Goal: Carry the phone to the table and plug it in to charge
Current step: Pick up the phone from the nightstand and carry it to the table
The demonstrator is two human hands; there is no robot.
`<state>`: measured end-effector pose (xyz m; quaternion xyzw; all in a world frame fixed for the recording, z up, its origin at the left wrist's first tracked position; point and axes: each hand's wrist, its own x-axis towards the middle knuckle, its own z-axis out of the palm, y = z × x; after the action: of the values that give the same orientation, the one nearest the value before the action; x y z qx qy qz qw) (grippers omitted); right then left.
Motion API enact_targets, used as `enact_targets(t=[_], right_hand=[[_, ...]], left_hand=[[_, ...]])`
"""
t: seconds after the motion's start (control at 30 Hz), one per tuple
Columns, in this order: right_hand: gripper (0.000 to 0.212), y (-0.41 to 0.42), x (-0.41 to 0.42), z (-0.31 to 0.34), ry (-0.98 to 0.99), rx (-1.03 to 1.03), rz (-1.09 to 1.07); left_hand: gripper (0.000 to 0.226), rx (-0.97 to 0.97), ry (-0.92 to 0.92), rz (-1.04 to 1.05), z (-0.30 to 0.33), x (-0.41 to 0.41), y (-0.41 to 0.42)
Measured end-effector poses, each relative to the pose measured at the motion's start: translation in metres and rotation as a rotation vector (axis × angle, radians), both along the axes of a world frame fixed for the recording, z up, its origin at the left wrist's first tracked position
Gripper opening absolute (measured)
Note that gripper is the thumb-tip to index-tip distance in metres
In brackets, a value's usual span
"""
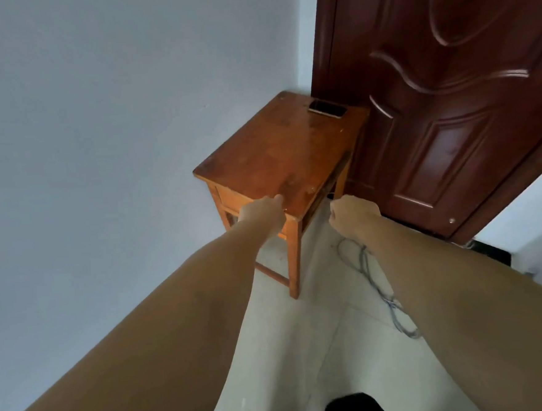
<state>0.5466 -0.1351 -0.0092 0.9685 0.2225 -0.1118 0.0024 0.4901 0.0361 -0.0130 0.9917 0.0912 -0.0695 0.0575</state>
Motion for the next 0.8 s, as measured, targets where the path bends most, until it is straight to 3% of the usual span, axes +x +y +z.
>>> enact_targets(t=[0.17, 0.4, 0.8], right_hand=[[0.029, -0.006, 0.127, -0.014, 0.035, -0.026, -0.002], [0.026, -0.005, 0.303, -0.023, 0.036, -0.071, 0.136], [0.03, 0.052, 0.505, -0.064, 0.053, -0.047, 0.266]], left_hand=[[0.029, -0.021, 0.009, 0.016, -0.016, 0.122, -0.011], [0.044, -0.107, 0.008, 0.197, -0.032, 0.276, -0.015], [0.034, -0.113, 0.051, 0.364, -0.069, 0.443, 0.028]])
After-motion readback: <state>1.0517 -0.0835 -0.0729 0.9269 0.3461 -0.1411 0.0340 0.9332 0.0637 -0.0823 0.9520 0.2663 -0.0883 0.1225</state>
